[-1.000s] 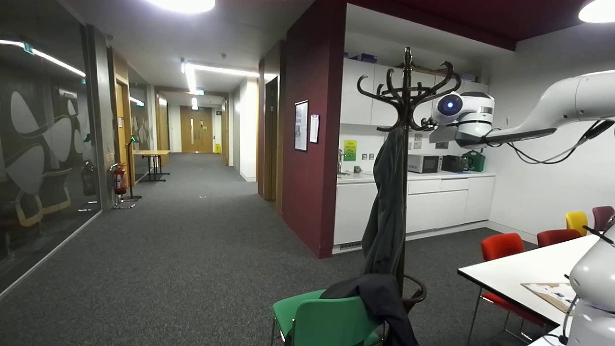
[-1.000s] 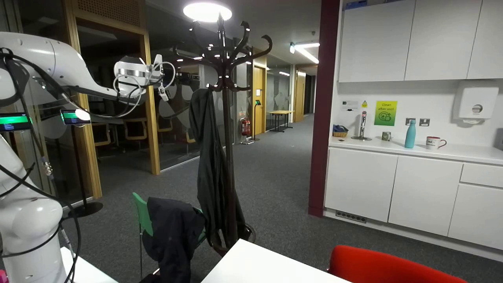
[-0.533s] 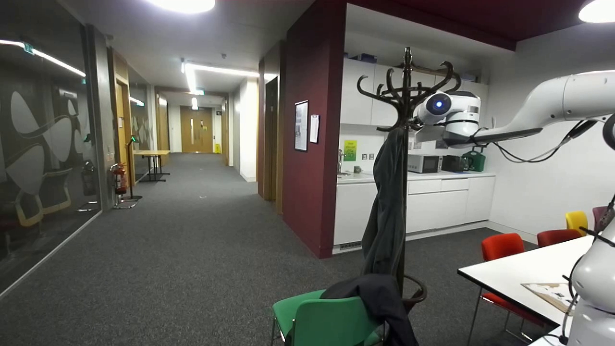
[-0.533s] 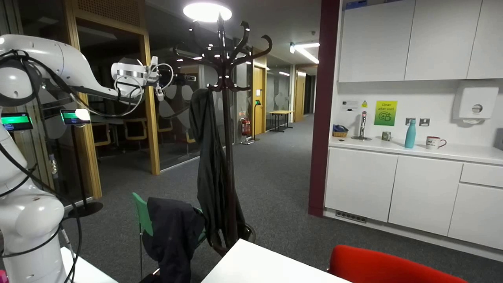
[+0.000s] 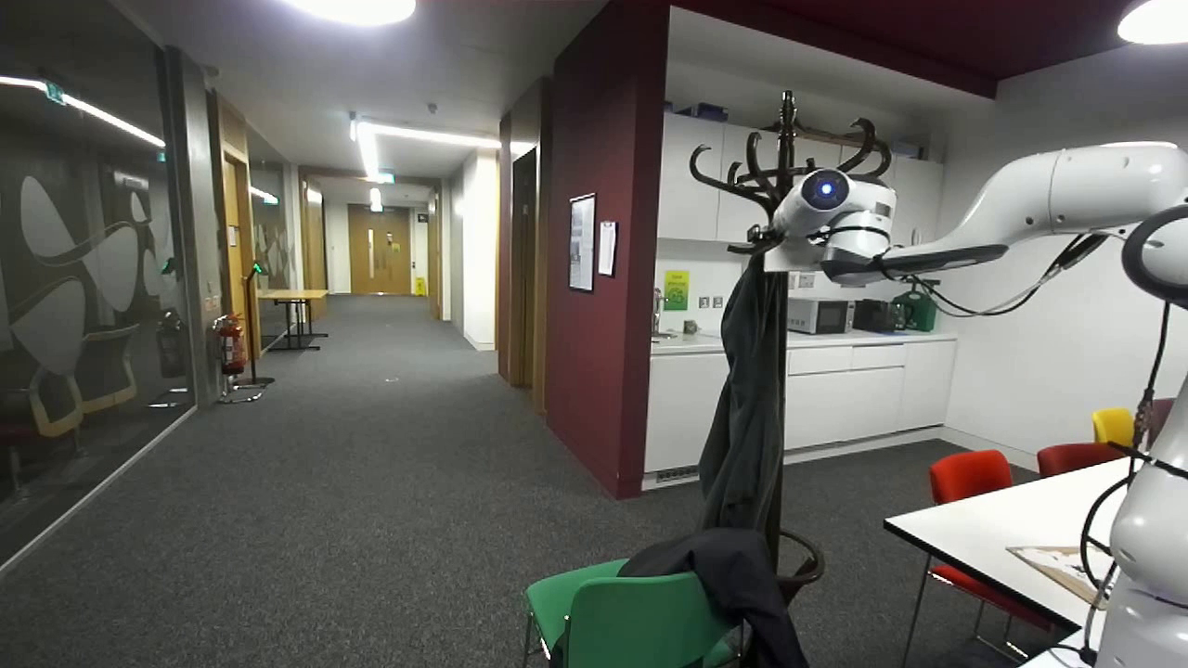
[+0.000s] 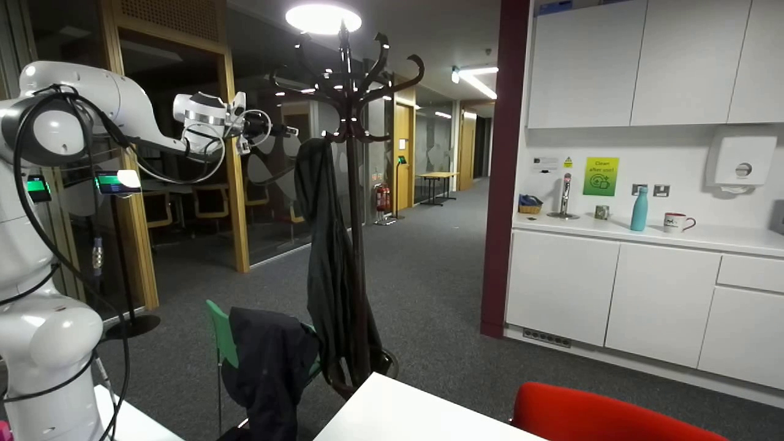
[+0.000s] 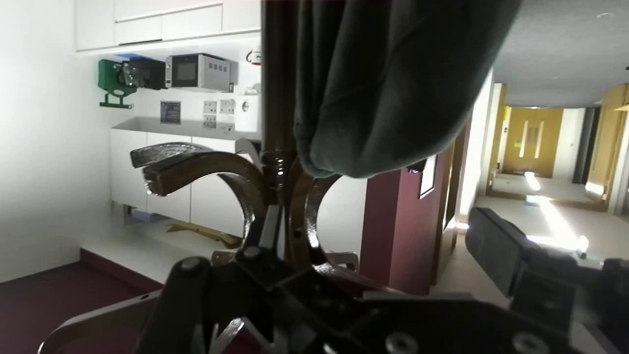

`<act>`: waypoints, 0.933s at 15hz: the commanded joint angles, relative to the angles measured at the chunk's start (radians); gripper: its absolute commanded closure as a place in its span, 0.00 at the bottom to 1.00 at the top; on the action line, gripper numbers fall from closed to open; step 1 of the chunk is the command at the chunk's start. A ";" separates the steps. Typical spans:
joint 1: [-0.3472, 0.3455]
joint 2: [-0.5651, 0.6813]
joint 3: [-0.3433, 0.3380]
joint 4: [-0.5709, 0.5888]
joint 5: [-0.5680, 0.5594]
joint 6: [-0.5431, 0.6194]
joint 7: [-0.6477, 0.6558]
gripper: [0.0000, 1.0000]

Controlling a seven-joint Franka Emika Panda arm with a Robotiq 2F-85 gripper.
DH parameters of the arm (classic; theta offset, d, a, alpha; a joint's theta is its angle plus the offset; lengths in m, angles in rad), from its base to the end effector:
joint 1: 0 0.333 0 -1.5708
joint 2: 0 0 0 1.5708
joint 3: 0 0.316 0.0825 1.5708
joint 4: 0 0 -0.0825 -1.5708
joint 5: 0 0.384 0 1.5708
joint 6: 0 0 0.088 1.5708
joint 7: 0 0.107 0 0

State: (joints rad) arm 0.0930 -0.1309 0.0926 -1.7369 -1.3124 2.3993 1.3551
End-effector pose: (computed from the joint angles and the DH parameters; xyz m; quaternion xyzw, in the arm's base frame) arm 0.5565 0.1014 0.7190 0.7486 -0.1873 0.6072 0.1891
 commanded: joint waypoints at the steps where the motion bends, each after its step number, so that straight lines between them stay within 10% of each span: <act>1: 0.017 0.041 0.032 0.058 0.058 -0.005 -0.045 0.00; 14: 0.058 0.122 0.104 0.096 0.015 -0.403 -0.131 0.00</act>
State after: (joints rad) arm 0.1452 -0.0522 0.2037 -1.6927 -1.2803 2.0216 1.2651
